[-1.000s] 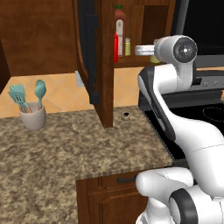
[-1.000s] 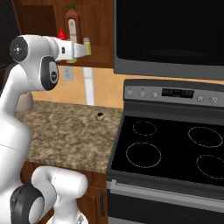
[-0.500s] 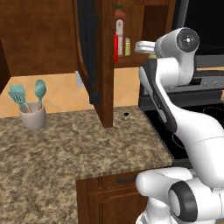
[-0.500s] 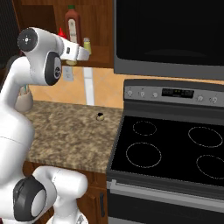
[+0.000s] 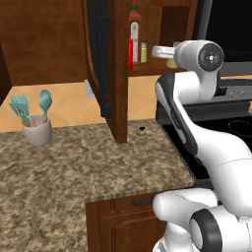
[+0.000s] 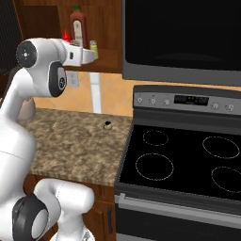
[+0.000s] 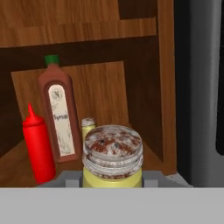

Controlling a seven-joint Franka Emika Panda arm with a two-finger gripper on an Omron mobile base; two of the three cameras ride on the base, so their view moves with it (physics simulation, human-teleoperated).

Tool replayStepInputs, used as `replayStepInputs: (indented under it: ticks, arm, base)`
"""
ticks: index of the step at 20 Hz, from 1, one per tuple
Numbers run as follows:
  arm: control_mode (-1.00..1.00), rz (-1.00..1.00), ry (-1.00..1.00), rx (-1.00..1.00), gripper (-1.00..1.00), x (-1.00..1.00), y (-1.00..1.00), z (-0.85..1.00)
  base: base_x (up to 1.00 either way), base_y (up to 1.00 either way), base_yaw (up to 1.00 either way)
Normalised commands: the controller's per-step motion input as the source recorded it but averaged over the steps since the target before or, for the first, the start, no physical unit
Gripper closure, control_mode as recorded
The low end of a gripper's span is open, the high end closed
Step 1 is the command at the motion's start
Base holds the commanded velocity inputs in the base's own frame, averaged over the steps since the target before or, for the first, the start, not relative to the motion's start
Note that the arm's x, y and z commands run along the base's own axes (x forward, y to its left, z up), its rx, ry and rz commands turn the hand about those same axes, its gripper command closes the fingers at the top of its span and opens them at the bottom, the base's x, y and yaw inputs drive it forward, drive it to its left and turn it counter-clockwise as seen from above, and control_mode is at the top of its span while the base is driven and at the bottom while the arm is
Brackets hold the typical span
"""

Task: Put the shaker and condiment bottle from the counter next to their counterparts in the cabinet.

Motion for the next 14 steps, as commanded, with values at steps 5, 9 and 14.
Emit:
replayStepInputs:
  ticks: [5,9,14]
  arm:
    - [-1.0,0.0,-0.01,0.0,1.0,0.29,0.0,0.0]
    - [-1.0,0.0,0.0,0.0,1.0,0.29,0.0,0.0]
    - [-1.0,0.0,0.0,0.0,1.0,0.25,0.0,0.0]
  base:
    - [0.0,0.0,0.0]
    - [0.0,0.0,0.0]
    - [0.0,0.0,0.0]
